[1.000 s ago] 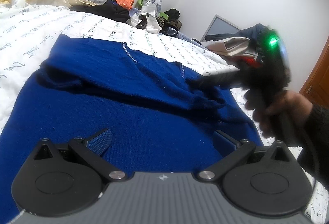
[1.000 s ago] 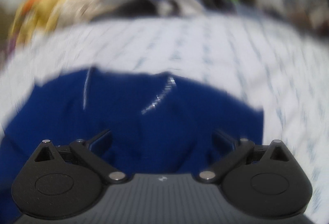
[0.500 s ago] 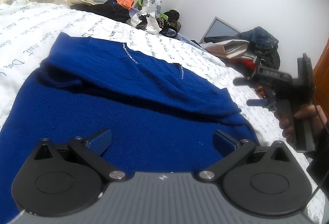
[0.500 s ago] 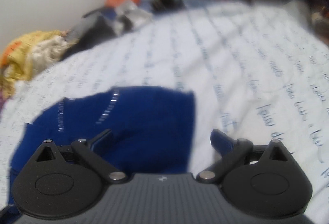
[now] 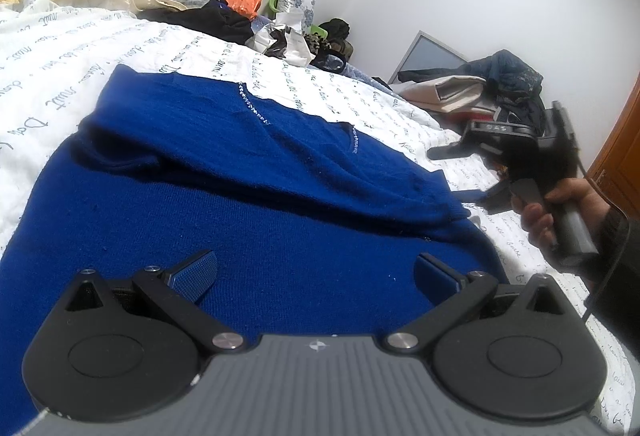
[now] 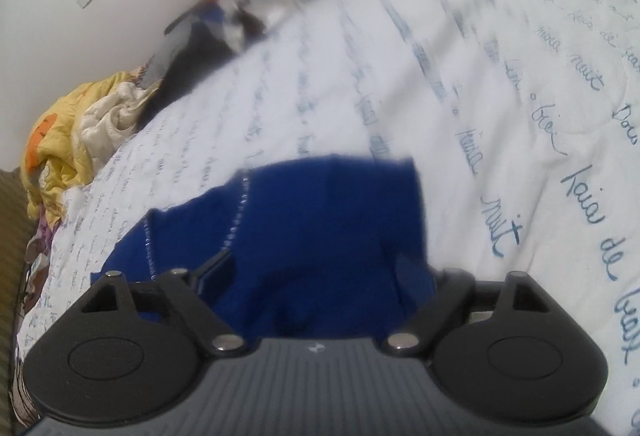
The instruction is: Fold small clothes
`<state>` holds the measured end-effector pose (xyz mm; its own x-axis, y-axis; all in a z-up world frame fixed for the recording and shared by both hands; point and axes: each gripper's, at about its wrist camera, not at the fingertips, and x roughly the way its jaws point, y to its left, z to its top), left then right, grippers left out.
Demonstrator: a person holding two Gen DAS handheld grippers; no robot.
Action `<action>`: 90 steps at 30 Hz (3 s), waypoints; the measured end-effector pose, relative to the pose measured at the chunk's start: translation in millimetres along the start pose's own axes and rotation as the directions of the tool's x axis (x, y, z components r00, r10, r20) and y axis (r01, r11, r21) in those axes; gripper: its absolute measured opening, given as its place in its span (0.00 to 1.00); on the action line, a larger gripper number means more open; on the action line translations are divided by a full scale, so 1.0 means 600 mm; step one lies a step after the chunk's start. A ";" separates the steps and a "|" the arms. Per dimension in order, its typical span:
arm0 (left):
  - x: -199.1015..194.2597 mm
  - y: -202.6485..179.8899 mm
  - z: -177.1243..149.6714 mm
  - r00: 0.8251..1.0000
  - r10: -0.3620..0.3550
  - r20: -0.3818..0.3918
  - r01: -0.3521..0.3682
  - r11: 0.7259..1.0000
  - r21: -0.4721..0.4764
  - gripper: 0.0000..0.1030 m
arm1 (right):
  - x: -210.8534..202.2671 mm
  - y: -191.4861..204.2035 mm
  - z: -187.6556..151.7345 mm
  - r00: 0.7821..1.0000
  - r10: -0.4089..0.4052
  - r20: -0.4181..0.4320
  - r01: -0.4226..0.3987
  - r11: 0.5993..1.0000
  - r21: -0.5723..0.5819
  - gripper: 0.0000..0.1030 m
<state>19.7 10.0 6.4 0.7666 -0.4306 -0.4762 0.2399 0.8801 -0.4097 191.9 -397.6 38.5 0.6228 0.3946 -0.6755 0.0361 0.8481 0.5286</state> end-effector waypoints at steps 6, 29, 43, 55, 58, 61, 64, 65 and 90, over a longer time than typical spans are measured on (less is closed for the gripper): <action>0.000 0.000 0.000 1.000 0.000 0.001 0.000 1.000 -0.001 1.00 | 0.020 -0.014 0.018 0.999 0.022 -0.043 -0.021 1.000 0.023 0.65; -0.017 0.014 0.048 1.000 0.025 0.002 -0.025 0.999 -0.047 1.00 | -0.076 -0.106 -0.028 0.992 -0.027 0.125 0.013 0.993 0.115 0.60; 0.189 0.139 0.224 0.933 0.347 -0.097 -0.342 0.938 0.066 0.12 | 0.040 0.004 0.025 0.988 -0.137 0.067 0.150 0.953 -0.262 0.05; 0.075 0.085 0.185 0.893 0.407 0.192 -0.430 0.897 0.099 0.80 | -0.038 -0.004 -0.008 0.958 -0.161 0.237 0.206 0.962 -0.178 0.22; 0.067 0.042 0.174 0.954 0.249 0.164 -0.271 0.955 0.125 0.94 | -0.093 0.042 -0.057 0.940 -0.041 0.340 0.129 0.961 -0.243 0.41; 0.140 0.026 0.156 0.963 0.268 -0.002 -0.262 0.944 0.203 0.89 | -0.052 0.093 -0.094 0.978 0.009 0.208 0.070 0.927 -0.369 0.65; 0.169 0.037 0.144 0.941 0.337 -0.027 -0.321 0.916 0.239 0.95 | 0.017 0.101 -0.144 0.962 -0.145 0.230 0.244 0.831 -0.500 0.67; 0.166 0.037 0.146 0.940 0.338 -0.034 -0.321 0.916 0.239 0.95 | 0.018 0.091 -0.156 0.955 -0.119 0.270 0.247 0.825 -0.509 0.68; -0.254 0.134 -0.079 0.976 -0.174 -0.129 0.080 0.844 -0.531 1.00 | -0.295 -0.103 -0.394 0.993 0.116 0.031 -0.119 0.986 0.114 0.81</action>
<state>-106.2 136.6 9.1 0.6298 -0.5992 -0.4943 -0.0523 0.6023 -0.7966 -105.1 -436.1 4.2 0.6464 0.4793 -0.5936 0.0505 0.7494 0.6601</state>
